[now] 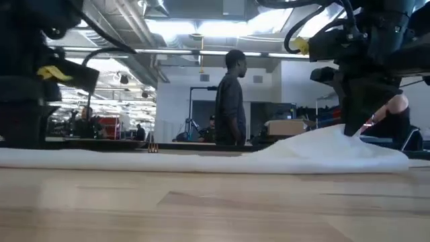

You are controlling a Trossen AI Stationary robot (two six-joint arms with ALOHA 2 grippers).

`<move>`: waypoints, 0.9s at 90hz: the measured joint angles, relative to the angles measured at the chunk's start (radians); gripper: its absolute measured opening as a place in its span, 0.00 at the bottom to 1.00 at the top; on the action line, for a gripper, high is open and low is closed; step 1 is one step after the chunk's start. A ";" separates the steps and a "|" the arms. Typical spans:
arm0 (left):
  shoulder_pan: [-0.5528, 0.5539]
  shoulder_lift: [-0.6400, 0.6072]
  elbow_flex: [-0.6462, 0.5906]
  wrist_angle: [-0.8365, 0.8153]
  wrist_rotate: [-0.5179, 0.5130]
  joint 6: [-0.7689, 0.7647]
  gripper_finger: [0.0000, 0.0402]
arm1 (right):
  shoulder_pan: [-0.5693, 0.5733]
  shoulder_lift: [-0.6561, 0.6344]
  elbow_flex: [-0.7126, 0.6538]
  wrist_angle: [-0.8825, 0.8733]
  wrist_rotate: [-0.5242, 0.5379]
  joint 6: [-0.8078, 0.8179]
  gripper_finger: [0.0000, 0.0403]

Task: Set table place
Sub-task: Fold the white table napkin

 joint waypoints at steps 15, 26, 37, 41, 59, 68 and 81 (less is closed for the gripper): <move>-0.029 0.000 0.018 -0.019 0.010 0.002 0.29 | 0.000 0.000 0.000 -0.007 0.000 0.000 0.00; -0.025 0.002 0.049 -0.033 0.025 0.061 0.27 | 0.000 0.000 0.000 -0.007 0.003 0.000 0.00; -0.010 0.002 0.093 -0.041 0.020 0.107 0.27 | 0.000 0.000 0.000 -0.006 0.027 0.001 0.03; -0.003 0.002 0.111 -0.056 0.017 0.121 0.27 | 0.000 0.000 0.000 -0.005 0.036 0.001 0.06; 0.042 0.002 0.160 -0.187 -0.007 0.204 0.33 | 0.000 0.000 0.000 0.003 0.051 -0.003 0.24; 0.076 0.002 0.150 -0.203 -0.004 0.235 0.37 | 0.000 0.000 0.000 0.007 0.051 -0.004 0.34; 0.131 0.002 0.124 -0.192 0.077 0.331 0.42 | 0.000 0.000 0.000 0.010 0.051 -0.004 0.45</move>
